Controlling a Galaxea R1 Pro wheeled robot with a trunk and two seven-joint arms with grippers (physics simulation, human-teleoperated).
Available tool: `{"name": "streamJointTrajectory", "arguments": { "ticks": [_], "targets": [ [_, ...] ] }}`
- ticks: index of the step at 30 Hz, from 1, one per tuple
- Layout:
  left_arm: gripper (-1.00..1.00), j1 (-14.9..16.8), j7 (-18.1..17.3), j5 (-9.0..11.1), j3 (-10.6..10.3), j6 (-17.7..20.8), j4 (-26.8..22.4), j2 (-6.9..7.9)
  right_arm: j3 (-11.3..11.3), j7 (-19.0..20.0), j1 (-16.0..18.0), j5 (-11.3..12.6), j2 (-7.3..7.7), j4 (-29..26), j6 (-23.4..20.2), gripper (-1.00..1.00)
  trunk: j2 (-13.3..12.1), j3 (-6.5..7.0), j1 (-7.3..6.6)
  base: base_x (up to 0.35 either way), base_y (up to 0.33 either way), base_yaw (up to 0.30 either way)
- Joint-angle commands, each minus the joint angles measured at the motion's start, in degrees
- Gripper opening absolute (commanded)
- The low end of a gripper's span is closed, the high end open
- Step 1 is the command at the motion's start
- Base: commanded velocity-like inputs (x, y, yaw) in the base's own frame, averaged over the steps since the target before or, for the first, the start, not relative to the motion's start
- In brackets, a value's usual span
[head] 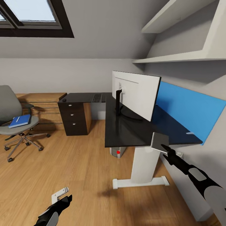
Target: In the bedroom, organize the workspace by keeping the computer under the desk, ensuring the monitor is on the desk, placing the keyboard on the desk next to the monitor, placing the mouse on the desk next to the keyboard, moving the folder from the swivel chair onto the desk next to the mouse, stacking the notebook on top of the folder with the pen on top of the notebook, and positioning the swivel chair next to the desk.
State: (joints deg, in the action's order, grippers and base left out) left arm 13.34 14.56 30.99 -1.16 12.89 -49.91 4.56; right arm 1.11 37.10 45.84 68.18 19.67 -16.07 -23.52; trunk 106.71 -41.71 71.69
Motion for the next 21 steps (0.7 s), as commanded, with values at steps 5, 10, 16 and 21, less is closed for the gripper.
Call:
{"name": "streamJointTrajectory", "arguments": {
  "ticks": [5, 10, 16, 21],
  "targets": [
    [1.0, 0.01, 0.39, 0.47, -0.22, 0.21, -0.04, 0.01, 0.12, 0.04, 0.04, 0.22, 0.02, 0.0, 0.03, 1.0, 0.03, -0.06, -0.01, 0.0, 0.0, 0.0],
    [1.0, 0.01, 0.39, 0.47, -0.24, 0.21, -0.02, 0.01, 0.12, 0.02, 0.04, 0.14, 0.02, -0.03, 0.11, 1.0, 0.03, -0.06, -0.01, 0.0, 0.0, 0.0],
    [1.0, 0.01, 0.46, 0.5, -0.24, 0.21, 0.2, 0.01, 0.18, 0.04, 0.04, 0.04, 0.09, -0.27, 0.14, -1.0, 0.03, -0.06, -0.01, 0.0, 0.0, 0.0],
    [1.0, 0.01, 0.47, 0.48, -0.26, 0.21, 0.71, 0.01, 1.04, 0.06, 0.04, -1.4, 0.1, -0.53, 0.14, -1.0, 0.03, -0.06, -0.01, 0.0, 0.0, 0.0]
  ]
}}
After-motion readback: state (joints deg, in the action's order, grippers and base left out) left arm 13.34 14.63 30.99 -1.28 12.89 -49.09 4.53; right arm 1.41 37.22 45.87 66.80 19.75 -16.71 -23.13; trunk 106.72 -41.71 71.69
